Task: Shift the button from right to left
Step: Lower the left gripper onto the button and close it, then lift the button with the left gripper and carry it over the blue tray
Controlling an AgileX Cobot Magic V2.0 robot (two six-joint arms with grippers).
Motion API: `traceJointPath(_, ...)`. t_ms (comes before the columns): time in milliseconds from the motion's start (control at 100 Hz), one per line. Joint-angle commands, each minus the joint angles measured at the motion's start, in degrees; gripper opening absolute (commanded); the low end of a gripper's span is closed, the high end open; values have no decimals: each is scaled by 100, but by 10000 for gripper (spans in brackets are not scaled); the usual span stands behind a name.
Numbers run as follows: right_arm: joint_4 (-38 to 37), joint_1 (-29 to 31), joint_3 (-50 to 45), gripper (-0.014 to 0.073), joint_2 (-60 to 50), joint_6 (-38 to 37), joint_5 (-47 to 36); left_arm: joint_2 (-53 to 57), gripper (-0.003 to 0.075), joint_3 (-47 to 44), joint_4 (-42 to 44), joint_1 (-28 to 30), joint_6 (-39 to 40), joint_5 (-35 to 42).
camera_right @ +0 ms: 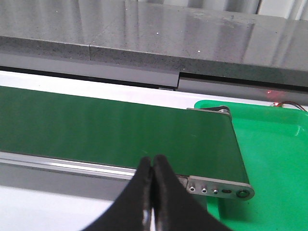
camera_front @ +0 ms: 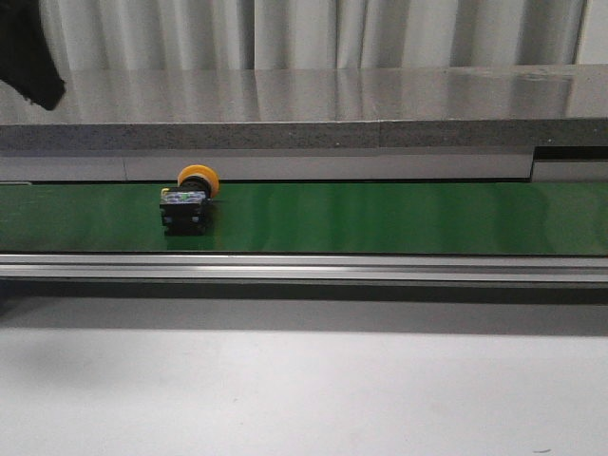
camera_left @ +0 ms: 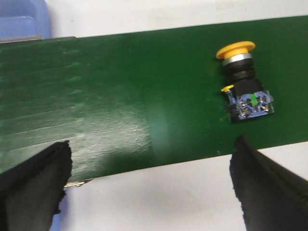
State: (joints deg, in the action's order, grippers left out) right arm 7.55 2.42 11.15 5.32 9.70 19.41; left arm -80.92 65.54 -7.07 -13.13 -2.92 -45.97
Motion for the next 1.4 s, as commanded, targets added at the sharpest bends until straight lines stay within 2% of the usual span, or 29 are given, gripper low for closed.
traceJointPath(0, 9, -13, 149, -67, 72, 69, -525, -179, 650, 449, -27, -197, 77, 73)
traceJointPath(220, 9, -13, 149, -67, 72, 69, -525, -908, 596, 1031, -6, -485, 586, -118)
traceJointPath(520, 9, -13, 149, -67, 72, 69, -525, -1653, 596, 1546, 260, -661, 1059, -452)
traceJointPath(930, 9, -13, 149, -67, 72, 69, -525, -2243, 590, 1666, 468, -650, 1354, -479)
traceJointPath(1020, 9, -13, 149, -67, 72, 69, -525, -2243, 535, 1687, 468, -650, 1354, -490)
traceJointPath(1170, 9, -13, 149, -67, 72, 69, -525, -2243, 347, 1748, 468, -650, 1354, -553)
traceJointPath(1240, 9, -13, 149, -67, 72, 69, -525, -2243, 284, 1793, 544, -650, 1354, -605)
traceJointPath(1390, 9, -13, 149, -67, 72, 69, -525, -2243, 253, 1944, 610, -650, 1364, -729)
